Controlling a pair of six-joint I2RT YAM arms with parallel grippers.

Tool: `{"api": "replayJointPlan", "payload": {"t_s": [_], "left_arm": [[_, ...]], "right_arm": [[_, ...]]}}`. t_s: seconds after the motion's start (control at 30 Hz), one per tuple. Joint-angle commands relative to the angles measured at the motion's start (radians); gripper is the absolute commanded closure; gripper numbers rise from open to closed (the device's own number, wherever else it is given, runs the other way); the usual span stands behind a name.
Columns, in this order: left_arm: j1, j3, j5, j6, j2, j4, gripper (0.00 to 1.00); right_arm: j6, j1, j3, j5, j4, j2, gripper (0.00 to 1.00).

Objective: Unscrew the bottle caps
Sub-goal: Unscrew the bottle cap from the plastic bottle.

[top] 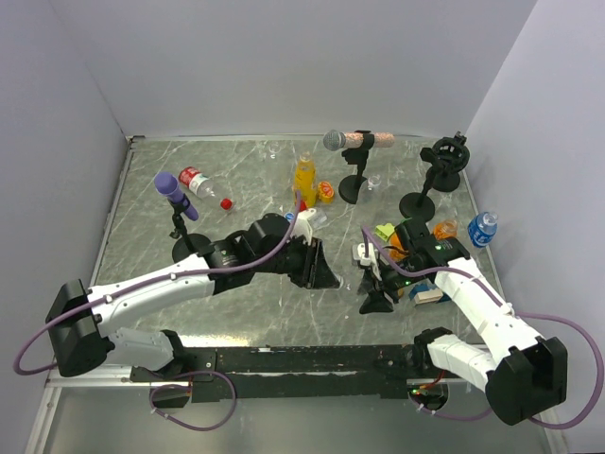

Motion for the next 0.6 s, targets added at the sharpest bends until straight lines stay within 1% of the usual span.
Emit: {"api": "replayJointPlan", "payload": {"t_s": [0.0,0.03,0.07,0.1,0.13,0.23,0.27,0.37,0.4,0.43,0.47,0.53,0.57], "left_arm": [[-0.031,0.082,-0.003,-0.278,0.000,-0.002,0.93],[-0.032,0.095,-0.021,-0.255,0.003,-0.017,0.86],[-0.032,0.106,-0.030,-0.231,0.007,-0.025,0.76],[-0.032,0.113,-0.041,-0.209,0.005,-0.025,0.61],[-0.032,0.112,-0.055,-0.176,-0.001,-0.017,0.48],[-0.032,0.093,-0.084,-0.053,-0.048,0.000,0.22],[-0.032,0.080,-0.099,-0.003,-0.087,0.012,0.17],[-0.032,-0.008,-0.133,0.158,-0.203,0.068,0.07],[-0.032,-0.060,-0.101,0.247,-0.249,0.116,0.01],[-0.032,-0.118,-0.081,0.356,-0.289,0.165,0.03],[-0.031,-0.173,-0.063,0.434,-0.337,0.232,0.03],[-0.031,-0.341,-0.034,0.595,-0.418,0.363,0.03],[-0.031,-0.400,-0.012,0.686,-0.453,0.425,0.03]], "right_arm": [[-0.064,0.011,0.004,-0.045,0.063,0.000,0.81],[-0.063,0.011,0.004,-0.042,0.063,0.000,0.81],[-0.063,0.011,0.004,-0.042,0.063,-0.002,0.81],[-0.061,0.011,0.004,-0.041,0.064,-0.002,0.81],[-0.061,0.010,0.003,-0.040,0.066,-0.005,0.81],[-0.061,0.011,0.003,-0.040,0.066,-0.005,0.81],[-0.063,0.011,0.003,-0.040,0.064,-0.005,0.81],[-0.066,0.011,0.004,-0.045,0.064,-0.005,0.81],[-0.066,0.013,0.004,-0.045,0.063,-0.003,0.81],[-0.066,0.014,0.004,-0.045,0.063,-0.003,0.81],[-0.064,0.016,0.004,-0.045,0.063,-0.006,0.81],[-0.064,0.019,0.004,-0.044,0.064,-0.003,0.81],[-0.066,0.019,0.004,-0.042,0.063,-0.002,0.81]]}}
